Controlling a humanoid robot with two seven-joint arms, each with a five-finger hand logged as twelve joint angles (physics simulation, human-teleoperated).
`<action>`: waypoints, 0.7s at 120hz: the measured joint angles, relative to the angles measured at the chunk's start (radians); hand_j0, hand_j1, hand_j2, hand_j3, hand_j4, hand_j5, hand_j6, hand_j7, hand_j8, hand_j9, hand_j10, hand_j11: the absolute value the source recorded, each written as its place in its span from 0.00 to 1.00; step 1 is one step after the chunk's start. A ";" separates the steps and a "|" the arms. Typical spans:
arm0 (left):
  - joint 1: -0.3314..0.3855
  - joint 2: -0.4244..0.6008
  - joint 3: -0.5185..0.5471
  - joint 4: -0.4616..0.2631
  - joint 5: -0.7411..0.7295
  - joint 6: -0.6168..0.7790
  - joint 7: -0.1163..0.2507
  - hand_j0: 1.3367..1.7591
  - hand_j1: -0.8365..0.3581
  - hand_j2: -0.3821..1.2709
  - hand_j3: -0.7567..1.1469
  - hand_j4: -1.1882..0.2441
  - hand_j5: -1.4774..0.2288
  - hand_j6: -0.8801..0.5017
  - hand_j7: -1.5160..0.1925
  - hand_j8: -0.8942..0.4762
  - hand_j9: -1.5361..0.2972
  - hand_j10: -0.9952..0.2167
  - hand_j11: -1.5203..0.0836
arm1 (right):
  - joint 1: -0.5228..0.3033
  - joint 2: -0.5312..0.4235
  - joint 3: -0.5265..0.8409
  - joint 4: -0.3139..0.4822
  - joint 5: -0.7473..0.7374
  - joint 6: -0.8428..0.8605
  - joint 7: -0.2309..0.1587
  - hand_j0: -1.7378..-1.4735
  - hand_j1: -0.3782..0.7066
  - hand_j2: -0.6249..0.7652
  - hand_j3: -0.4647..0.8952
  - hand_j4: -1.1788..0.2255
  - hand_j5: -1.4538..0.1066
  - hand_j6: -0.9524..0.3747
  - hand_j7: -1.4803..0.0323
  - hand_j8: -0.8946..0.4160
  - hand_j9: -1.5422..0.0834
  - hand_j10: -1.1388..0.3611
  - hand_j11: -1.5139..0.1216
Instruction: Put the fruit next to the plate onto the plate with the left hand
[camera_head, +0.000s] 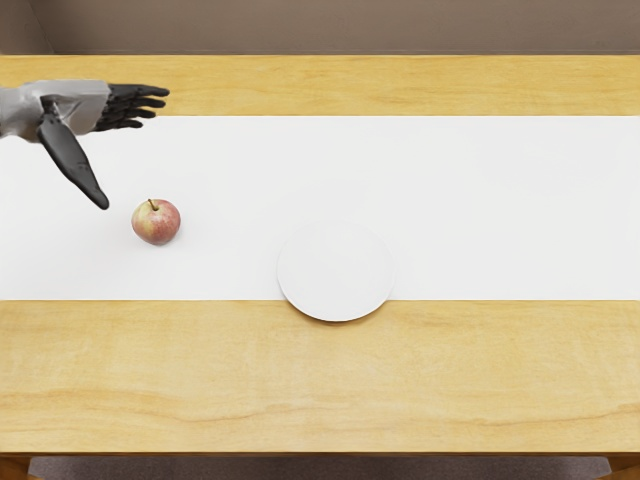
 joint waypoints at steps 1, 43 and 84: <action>0.000 0.001 0.000 -0.001 0.000 0.000 0.000 0.76 0.99 0.23 0.40 0.83 0.87 0.63 0.89 0.65 0.84 0.82 0.95 | 0.000 0.000 0.000 0.000 0.000 0.000 0.000 0.30 0.04 0.45 0.34 0.83 0.92 0.71 0.97 0.67 0.94 0.75 0.91; -0.119 -0.078 -0.037 -0.031 -0.031 0.000 0.520 0.76 0.99 0.23 0.40 0.83 0.87 0.63 0.89 0.65 0.84 0.82 0.95 | 0.001 0.000 0.001 0.002 0.000 0.000 -0.001 0.30 0.04 0.45 0.34 0.83 0.92 0.71 0.97 0.67 0.94 0.75 0.91; -0.126 -0.082 -0.054 -0.320 0.256 0.000 0.676 0.76 0.99 0.23 0.40 0.83 0.87 0.63 0.89 0.65 0.84 0.82 0.95 | 0.003 0.000 0.002 0.001 -0.001 0.000 -0.001 0.30 0.04 0.45 0.34 0.83 0.92 0.71 0.97 0.67 0.94 0.75 0.91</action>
